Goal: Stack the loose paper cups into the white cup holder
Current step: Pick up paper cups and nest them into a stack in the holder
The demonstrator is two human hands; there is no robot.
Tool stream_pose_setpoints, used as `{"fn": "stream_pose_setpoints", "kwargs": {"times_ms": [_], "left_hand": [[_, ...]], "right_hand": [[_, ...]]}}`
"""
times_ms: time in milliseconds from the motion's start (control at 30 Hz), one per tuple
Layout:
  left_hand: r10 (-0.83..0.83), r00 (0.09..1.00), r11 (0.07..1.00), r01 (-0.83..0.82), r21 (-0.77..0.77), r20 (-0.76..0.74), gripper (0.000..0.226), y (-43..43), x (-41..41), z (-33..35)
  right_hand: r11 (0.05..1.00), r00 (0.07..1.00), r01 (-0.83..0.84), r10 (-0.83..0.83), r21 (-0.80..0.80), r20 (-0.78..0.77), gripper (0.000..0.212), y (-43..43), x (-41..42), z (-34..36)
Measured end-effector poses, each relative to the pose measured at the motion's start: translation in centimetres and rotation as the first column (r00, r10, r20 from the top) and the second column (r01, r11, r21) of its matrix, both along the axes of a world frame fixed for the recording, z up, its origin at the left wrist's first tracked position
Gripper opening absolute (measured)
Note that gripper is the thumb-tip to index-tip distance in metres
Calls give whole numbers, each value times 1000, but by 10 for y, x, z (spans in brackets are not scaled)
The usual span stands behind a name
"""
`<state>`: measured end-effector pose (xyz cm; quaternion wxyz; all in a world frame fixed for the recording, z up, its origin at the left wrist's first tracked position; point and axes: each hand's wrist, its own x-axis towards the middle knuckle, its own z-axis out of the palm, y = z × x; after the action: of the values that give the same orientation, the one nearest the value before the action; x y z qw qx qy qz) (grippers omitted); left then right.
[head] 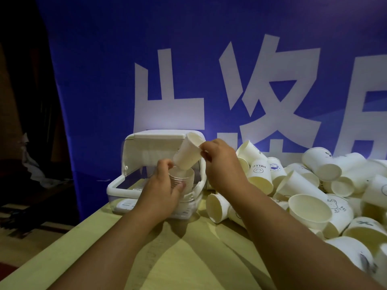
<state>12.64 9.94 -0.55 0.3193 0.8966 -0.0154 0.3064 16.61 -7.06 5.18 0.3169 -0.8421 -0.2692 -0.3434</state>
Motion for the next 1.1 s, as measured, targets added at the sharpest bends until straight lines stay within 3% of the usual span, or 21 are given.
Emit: {"fn": "stream_pose_setpoints", "kwargs": {"times_ms": [133,300,367,533,633,733,867,1000,1100], "left_hand": [[-10,999,999,11,-32,50,88,-1,0,-2],[-32,994,999,28,33,108,107,1,0,-4],[-23,993,998,16,58,114,98,1,1,-4],[74,993,995,-80,66,92,44,6,5,-7],[96,992,993,-102,62,87,44,7,6,-8],[100,990,989,-110,103,104,50,6,6,-9],[193,968,929,-233,288,161,53,-7,1,-7],[79,959,916,-178,360,272,42,-34,-11,1],[-6,989,951,-41,307,150,29,-62,-23,3]], "right_hand": [[974,1000,15,-9,-226,28,36,10,-4,-7],[953,996,-54,31,-298,-82,38,15,-6,-16],[952,989,-95,56,-291,-139,44,18,-5,-22],[954,957,-164,92,-252,-276,62,16,-4,-27],[960,947,-194,130,-201,-294,56,16,-6,-28],[989,956,-129,103,-79,-274,36,7,-9,-15],[999,976,32,-28,18,-216,7,-29,-16,13],[974,934,201,-224,-107,-279,13,-74,-26,30],[888,838,364,-444,-283,-318,31,-110,-27,32]]}}
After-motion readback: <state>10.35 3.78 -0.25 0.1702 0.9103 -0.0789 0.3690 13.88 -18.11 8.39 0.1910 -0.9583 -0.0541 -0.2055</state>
